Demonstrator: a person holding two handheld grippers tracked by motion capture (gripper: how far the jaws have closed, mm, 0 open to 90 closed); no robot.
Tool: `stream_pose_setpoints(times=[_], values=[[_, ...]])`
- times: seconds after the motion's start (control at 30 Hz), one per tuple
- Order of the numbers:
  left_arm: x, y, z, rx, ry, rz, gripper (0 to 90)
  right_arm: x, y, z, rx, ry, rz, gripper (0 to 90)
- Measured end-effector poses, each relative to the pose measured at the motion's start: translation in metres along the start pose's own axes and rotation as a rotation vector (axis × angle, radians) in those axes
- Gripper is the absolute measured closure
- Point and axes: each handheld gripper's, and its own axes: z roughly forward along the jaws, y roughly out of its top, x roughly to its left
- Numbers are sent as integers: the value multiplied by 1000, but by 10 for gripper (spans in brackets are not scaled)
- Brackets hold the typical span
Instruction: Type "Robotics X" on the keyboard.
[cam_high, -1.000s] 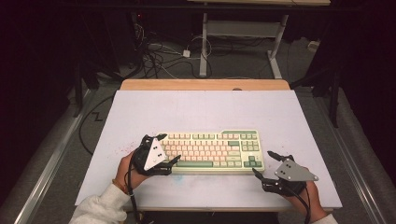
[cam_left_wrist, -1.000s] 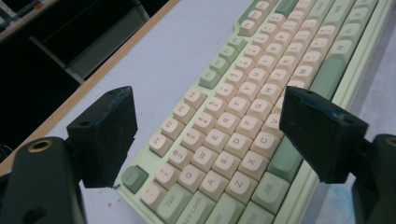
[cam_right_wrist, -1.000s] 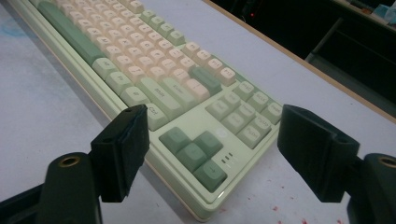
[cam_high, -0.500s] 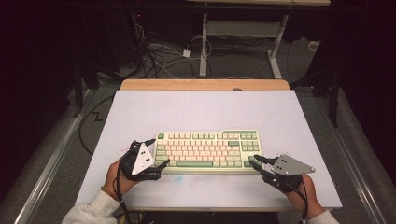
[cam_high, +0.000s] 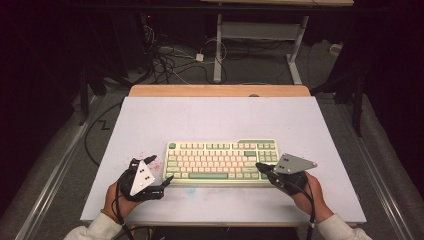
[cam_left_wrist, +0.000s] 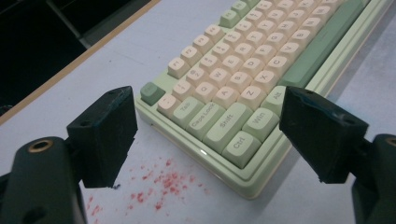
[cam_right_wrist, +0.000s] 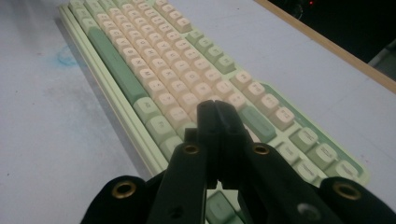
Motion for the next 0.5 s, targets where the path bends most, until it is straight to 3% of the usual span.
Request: stream_pose_setpoints(times=[0.5], values=[[-4,-9,0,28,-29,-14,186,11,37,60,61,62,-60,900]])
